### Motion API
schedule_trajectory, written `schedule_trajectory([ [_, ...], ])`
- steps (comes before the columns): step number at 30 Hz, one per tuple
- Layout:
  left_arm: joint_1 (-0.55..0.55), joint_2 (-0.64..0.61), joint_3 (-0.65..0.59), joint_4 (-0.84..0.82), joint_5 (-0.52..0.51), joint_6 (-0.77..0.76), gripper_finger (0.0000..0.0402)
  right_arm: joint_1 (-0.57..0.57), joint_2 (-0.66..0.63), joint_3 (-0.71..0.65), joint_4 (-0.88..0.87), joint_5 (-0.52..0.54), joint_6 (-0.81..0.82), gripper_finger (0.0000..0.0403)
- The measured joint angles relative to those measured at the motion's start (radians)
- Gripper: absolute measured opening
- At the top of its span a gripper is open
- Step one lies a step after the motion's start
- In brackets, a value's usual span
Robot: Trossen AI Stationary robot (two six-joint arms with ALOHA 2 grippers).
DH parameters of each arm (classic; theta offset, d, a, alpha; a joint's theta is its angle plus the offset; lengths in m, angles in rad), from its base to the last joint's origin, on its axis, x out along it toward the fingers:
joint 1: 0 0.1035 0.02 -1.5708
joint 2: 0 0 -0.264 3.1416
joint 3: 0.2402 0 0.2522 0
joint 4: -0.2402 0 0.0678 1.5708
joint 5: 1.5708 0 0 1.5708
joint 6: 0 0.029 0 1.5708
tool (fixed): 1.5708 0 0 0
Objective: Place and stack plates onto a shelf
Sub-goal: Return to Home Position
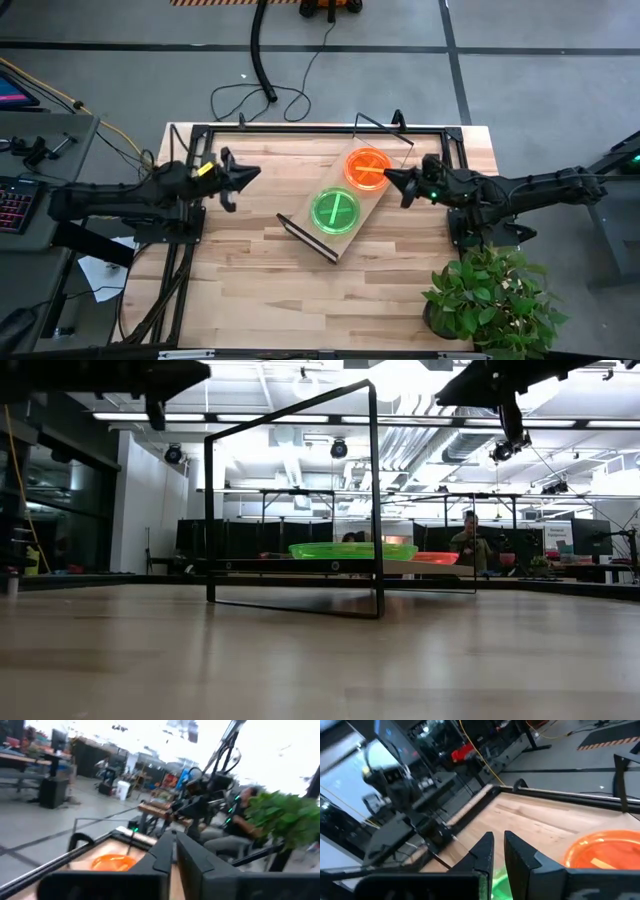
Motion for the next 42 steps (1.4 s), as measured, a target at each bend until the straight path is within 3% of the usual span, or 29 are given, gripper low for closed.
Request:
schedule_trajectory([
  [9, -0.113, -0.121, -0.203, 0.197, -0.041, -0.068, 0.0001, 0.000, -0.028, 0.000, 0.025, -0.001, 0.045, 0.0028],
  [17, -0.157, -0.178, -0.324, 0.260, -0.076, -0.048, 0.0000, 0.000, -0.065, 0.000, 0.019, -0.045, 0.054, 0.0028],
  [20, -0.157, -0.199, -0.330, 0.199, -0.069, -0.009, 0.0000, 0.000, -0.079, 0.000, -0.007, -0.052, -0.001, 0.0028],
  [24, -0.157, -0.219, -0.329, 0.238, -0.015, -0.012, 0.0000, 0.000, -0.105, 0.000, -0.035, -0.067, -0.018, 0.0028],
  [36, -0.157, -0.222, -0.328, 0.202, -0.045, -0.006, 0.0001, 0.001, -0.212, 0.000, -0.253, -0.254, -0.069, 0.0028],
  [42, -0.157, -0.222, -0.328, 0.186, -0.046, -0.006, 0.0001, 0.025, -0.236, 0.000, -0.264, -0.295, -0.159, 0.0028],
])
